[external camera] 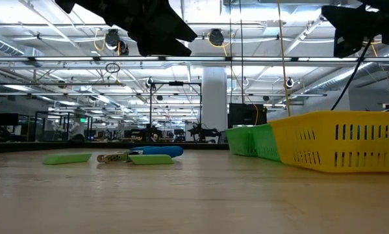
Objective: Pick & Place School Supplies
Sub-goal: Put the blue pliers into the yellow bin
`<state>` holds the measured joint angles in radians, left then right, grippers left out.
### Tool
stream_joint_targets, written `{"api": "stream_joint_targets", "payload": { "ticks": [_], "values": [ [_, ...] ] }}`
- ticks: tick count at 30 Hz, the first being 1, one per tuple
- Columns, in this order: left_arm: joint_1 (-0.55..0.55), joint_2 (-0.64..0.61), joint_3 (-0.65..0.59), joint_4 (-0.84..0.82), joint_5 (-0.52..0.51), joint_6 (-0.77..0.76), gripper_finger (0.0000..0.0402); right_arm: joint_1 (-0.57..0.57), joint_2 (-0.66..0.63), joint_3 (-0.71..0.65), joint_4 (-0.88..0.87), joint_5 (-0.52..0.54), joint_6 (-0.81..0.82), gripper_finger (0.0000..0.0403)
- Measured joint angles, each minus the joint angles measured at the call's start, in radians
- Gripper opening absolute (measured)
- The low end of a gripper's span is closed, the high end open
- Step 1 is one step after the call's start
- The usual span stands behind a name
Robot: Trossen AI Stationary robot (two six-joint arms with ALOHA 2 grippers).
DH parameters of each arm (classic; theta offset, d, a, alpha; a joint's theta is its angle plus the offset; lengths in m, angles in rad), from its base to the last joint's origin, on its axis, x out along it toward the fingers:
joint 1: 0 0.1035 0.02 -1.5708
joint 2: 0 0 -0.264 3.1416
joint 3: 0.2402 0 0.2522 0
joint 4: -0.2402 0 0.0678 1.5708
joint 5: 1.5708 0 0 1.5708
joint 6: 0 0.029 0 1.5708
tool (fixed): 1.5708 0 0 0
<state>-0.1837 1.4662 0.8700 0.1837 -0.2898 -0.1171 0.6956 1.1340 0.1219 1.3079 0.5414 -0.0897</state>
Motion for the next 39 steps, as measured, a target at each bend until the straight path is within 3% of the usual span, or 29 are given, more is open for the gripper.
{"api": "stream_joint_targets", "payload": {
  "ticks": [7,31,39],
  "values": [
    [0.0,0.0,0.0,0.003,0.0,0.01,0.0289,0.0,-0.015,0.0,-0.002,-0.074,0.076,0.0179],
    [0.0,0.0,0.0,0.075,0.003,0.027,0.029,0.0,-0.015,0.0,-0.03,-0.073,0.08,0.0175],
    [-0.002,0.0,0.0,-0.06,-0.009,-0.074,0.0289,0.0,-0.015,0.0,-0.034,-0.073,0.082,0.0173]
  ]
}}
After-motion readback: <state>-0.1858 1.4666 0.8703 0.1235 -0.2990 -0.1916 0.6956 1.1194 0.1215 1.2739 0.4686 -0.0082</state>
